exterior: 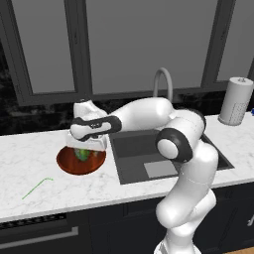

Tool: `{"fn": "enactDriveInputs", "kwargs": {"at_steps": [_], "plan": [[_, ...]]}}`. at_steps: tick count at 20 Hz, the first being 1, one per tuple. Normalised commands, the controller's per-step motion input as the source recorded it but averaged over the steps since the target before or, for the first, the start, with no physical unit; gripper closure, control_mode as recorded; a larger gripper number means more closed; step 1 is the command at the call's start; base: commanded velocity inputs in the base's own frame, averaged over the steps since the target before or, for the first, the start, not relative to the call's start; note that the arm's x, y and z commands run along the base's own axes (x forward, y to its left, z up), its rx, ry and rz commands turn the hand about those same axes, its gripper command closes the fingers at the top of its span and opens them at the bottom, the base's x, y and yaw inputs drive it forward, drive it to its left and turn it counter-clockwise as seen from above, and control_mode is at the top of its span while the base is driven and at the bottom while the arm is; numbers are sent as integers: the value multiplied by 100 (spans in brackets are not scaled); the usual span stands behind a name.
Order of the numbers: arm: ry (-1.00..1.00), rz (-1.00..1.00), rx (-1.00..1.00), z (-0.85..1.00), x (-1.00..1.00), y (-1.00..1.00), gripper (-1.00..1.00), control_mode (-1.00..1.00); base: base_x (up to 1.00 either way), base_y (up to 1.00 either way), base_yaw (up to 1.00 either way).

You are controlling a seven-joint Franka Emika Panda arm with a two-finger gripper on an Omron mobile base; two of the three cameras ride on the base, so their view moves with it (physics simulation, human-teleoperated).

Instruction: Pick the broccoli from the sink and place it in the bowl. Then pick the bowl and place it in the microwave. Then close the microwave door and press the start button.

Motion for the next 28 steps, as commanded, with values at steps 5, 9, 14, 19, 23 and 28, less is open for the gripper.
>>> {"fn": "enactDriveInputs", "kwargs": {"at_steps": [5,9,14,19,23,28], "plan": [[-14,0,4,6,-6,-9,-100,-100,0,0,0],[-4,0,5,0,0,-23,-100,-100,0,0,0],[-1,0,6,0,0,-26,-100,-100,0,0,0],[0,0,6,0,-1,-14,-100,-100,0,0,0],[0,0,8,0,-2,-16,-100,-100,0,0,0],[0,0,2,0,0,-5,-100,-100,0,0,0]]}}
